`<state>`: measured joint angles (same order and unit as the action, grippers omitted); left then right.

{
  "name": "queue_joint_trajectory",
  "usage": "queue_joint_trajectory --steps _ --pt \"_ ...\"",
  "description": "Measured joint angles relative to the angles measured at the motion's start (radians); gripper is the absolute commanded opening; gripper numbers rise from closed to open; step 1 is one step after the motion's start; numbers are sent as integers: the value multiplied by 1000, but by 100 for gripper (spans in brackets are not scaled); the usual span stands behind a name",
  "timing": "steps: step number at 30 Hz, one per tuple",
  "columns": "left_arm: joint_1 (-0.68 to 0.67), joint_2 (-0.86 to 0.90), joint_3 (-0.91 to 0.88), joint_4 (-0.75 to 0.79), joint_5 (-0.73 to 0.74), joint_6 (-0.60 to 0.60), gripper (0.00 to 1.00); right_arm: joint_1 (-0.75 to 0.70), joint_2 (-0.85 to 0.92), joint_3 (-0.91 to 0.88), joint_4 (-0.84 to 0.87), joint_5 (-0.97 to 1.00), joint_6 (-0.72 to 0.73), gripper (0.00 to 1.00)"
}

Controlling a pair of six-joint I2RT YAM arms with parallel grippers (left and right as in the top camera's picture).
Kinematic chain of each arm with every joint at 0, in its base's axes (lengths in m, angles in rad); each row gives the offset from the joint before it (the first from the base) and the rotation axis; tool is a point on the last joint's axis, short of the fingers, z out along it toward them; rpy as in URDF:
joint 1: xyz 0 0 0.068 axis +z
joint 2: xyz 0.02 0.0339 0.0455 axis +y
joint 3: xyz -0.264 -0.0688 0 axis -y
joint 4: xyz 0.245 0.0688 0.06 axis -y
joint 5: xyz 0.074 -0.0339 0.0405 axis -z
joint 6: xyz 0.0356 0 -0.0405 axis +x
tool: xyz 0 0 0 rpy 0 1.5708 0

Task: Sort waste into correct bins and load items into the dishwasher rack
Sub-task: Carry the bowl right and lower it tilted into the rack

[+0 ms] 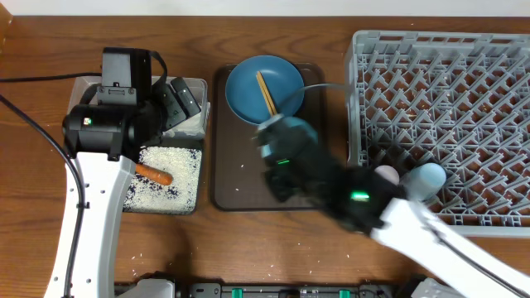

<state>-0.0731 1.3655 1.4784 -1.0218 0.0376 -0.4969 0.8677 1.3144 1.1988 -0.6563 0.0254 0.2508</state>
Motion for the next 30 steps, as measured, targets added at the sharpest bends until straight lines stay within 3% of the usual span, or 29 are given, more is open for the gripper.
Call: queue_joint_trajectory --steps 5,9,16,22,30 --pt "0 0 0 0 0 0 99 -241 -197 0 -71 -204 -81 1" --pt "0 0 0 0 0 0 99 -571 -296 0 -131 -514 -174 1" --pt "0 0 0 0 0 0 99 -1014 -225 0 -153 -1070 -322 1" --pt "0 0 0 0 0 0 99 -1177 -26 0 -139 -1363 -401 1" --pt "0 0 0 0 0 0 99 -1236 267 0 32 -1511 -433 1"
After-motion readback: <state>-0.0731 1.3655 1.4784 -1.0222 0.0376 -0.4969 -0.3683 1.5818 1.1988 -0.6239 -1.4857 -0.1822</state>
